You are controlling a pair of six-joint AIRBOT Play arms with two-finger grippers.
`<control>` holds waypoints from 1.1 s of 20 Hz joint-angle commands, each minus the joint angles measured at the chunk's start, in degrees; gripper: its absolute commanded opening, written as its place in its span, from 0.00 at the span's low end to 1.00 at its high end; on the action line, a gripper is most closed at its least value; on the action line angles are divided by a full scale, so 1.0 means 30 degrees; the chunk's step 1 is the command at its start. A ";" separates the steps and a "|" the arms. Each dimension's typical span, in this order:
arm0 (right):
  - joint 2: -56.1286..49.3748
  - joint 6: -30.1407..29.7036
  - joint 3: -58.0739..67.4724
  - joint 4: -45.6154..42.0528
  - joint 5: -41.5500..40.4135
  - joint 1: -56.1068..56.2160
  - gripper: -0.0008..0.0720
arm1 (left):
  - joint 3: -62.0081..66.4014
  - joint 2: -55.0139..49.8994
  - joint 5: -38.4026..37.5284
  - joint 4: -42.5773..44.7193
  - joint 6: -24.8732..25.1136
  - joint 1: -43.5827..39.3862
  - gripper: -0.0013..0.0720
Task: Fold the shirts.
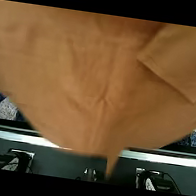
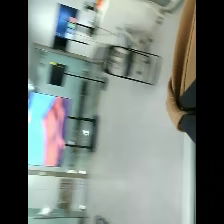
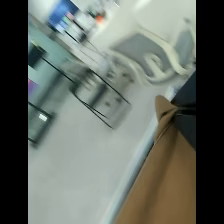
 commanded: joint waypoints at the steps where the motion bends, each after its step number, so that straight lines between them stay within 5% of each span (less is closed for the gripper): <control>1: -0.3155 -0.0146 0.0022 -0.0109 0.3730 0.0000 0.04 | -0.0510 -0.2849 -0.3534 0.0240 0.1545 0.0015 0.05; 5: -0.9100 0.0080 -0.0160 0.0313 0.7555 0.0000 0.04 | -0.4080 -0.7155 -0.4175 0.0240 0.1574 0.0015 0.05; 8: -1.3595 0.0532 -0.0372 0.1727 0.7672 0.0000 0.04 | -0.6594 -1.0622 -0.3840 0.0240 0.1982 0.0015 0.05; 13: -1.8790 0.1727 -0.0372 0.4328 0.2761 0.0000 0.04 | -0.6754 -1.5562 -0.1217 0.0219 0.1960 0.0051 0.05; 22: -2.0575 0.1727 -0.0372 0.4393 -0.5472 0.0000 0.04 | -0.4852 -1.7930 0.4058 0.0153 0.0736 0.0175 0.05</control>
